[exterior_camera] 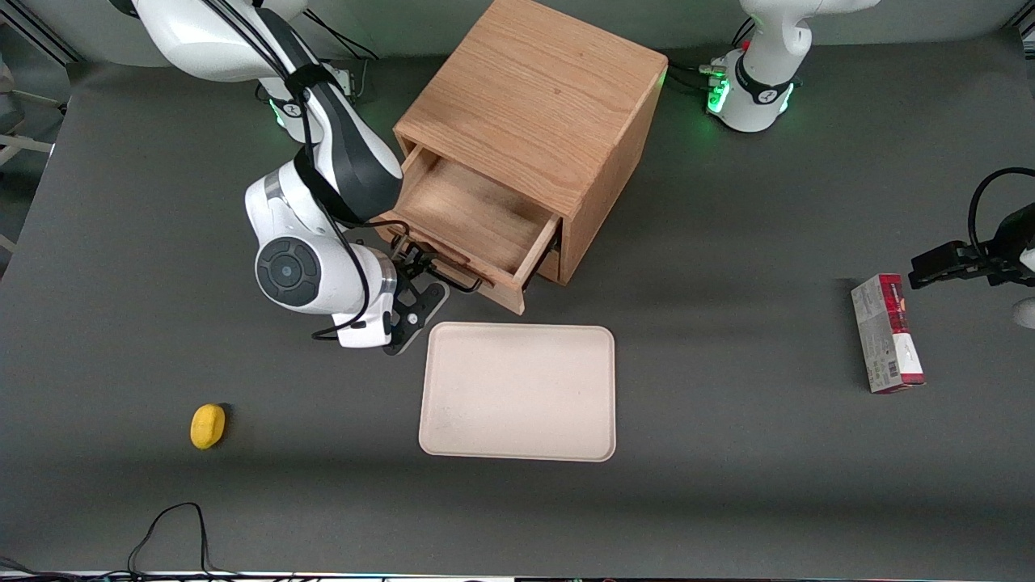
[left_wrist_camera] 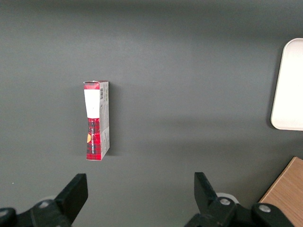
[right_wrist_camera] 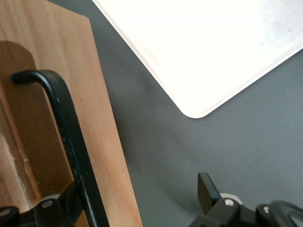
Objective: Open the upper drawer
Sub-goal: 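Pull the handle outward from the cabinet with the right gripper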
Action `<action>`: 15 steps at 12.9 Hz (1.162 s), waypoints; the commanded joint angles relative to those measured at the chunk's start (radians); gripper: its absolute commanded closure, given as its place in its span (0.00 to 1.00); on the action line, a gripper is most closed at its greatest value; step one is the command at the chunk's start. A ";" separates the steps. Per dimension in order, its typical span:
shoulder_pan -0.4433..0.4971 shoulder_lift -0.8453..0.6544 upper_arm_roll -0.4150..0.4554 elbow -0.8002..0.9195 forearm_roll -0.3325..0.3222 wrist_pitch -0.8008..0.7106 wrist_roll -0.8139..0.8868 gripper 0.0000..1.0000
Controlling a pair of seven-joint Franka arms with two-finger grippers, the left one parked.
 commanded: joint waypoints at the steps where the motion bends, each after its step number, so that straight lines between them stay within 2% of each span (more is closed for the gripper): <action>1: -0.020 0.053 -0.004 0.075 0.017 0.002 -0.025 0.00; 15: -0.097 0.138 -0.004 0.194 0.013 0.002 -0.019 0.00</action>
